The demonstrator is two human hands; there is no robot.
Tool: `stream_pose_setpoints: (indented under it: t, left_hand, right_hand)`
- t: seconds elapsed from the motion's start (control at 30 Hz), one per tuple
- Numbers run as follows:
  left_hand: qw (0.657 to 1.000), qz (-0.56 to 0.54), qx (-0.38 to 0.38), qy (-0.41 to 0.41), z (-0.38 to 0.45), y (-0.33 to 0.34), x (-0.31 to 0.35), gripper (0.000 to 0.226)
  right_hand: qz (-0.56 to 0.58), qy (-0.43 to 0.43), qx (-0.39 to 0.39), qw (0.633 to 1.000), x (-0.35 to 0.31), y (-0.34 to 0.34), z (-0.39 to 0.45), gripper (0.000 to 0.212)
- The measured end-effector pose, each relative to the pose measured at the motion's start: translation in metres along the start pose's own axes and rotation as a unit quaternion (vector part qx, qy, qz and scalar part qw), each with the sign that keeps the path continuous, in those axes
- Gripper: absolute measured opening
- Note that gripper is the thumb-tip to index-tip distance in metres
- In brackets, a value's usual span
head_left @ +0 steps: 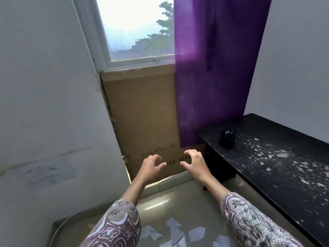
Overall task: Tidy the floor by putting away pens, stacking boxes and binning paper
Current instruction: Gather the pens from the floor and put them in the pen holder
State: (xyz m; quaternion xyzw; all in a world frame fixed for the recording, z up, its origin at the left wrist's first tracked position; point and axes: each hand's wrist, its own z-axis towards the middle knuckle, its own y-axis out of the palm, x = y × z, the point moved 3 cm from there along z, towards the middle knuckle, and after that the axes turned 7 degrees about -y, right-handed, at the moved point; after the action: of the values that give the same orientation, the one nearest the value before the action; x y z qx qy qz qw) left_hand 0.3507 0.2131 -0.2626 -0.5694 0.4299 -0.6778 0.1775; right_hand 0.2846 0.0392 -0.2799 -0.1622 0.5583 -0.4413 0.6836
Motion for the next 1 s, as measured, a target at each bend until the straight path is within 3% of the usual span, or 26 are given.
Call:
stream_pose_setpoints:
  t: [0.27,0.5,1.0]
  left_hand:
    - [0.997,-0.025,-0.009,-0.077,-0.07,-0.018,-0.085,0.045]
    - [0.982,-0.041,-0.007,-0.183,-0.116,-0.004,-0.172,0.047]
    - [0.903,-0.147,0.02,-0.403,-0.198,0.075,-0.345,0.048]
  right_hand:
    - [0.015,-0.031,-0.084,0.996,-0.06,0.074,-0.044,0.043]
    - [0.009,-0.066,-0.181,0.981,-0.07,0.153,-0.077,0.041]
    - [-0.024,-0.161,-0.399,0.902,-0.039,0.333,-0.139,0.046]
